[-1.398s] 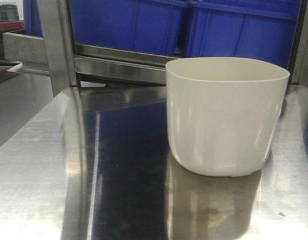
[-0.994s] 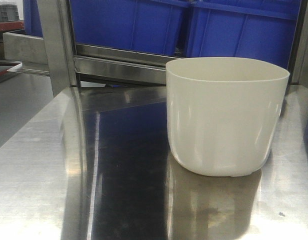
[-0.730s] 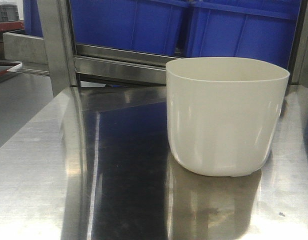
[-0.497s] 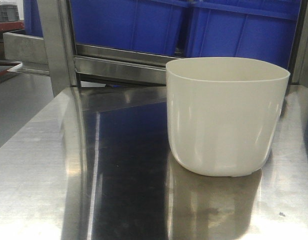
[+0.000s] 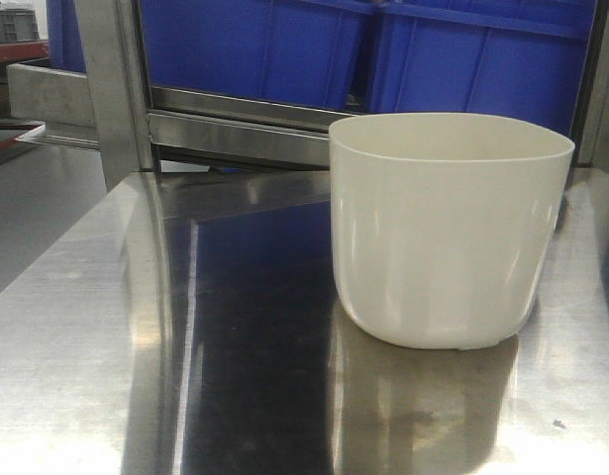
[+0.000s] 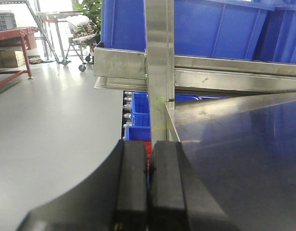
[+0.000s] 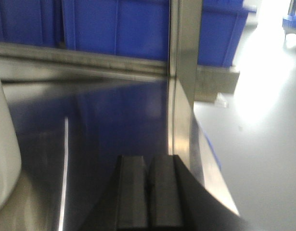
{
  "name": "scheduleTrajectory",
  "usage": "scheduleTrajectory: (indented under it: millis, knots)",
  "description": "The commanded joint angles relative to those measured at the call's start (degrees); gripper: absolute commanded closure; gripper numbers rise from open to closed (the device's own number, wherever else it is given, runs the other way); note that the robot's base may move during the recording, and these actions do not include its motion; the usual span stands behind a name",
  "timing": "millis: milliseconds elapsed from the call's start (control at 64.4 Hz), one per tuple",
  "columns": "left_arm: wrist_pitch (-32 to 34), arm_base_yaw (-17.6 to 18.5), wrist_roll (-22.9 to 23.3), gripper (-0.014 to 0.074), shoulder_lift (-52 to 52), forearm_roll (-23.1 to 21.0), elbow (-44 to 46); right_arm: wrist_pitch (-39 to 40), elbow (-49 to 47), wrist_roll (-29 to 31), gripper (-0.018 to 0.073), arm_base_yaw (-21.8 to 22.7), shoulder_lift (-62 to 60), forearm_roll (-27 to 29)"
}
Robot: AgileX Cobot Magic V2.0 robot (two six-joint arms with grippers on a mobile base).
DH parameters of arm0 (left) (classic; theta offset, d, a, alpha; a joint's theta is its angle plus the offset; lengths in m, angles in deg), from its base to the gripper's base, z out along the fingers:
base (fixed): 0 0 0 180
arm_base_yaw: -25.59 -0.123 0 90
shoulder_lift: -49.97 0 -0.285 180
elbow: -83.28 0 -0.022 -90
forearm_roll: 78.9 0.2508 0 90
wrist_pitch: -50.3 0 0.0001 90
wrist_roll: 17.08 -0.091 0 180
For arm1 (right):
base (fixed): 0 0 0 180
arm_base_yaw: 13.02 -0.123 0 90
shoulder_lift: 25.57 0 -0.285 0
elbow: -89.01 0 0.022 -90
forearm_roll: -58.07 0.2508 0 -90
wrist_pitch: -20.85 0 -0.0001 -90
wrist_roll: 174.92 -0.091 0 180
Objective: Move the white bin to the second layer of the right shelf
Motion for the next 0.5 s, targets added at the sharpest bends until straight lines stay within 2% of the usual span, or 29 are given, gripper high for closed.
scheduleTrajectory:
  millis: [0, 124, 233, 388, 481]
  knots:
    - [4.89, 0.16, 0.15, 0.0512, -0.8, -0.35, -2.11, 12.73, -1.63, 0.35, 0.051, 0.17, 2.21, -0.57]
    - [4.89, 0.16, 0.15, 0.0512, -0.8, -0.35, -2.11, 18.25, -6.15, 0.35, 0.051, 0.17, 9.76, -0.11]
    - [4.89, 0.16, 0.15, 0.0512, -0.8, -0.35, -2.11, 18.79, -14.54, 0.42, 0.051, 0.17, 18.51, -0.16]
    - [4.89, 0.16, 0.15, 0.0512, -0.8, -0.35, -2.11, 14.01, -28.78, 0.37, 0.051, 0.07, 32.34, -0.16]
    - [4.89, 0.16, 0.15, 0.0512, -0.8, -0.35, -2.11, 5.63, -39.2, -0.33, 0.051, -0.45, 41.66, 0.07]
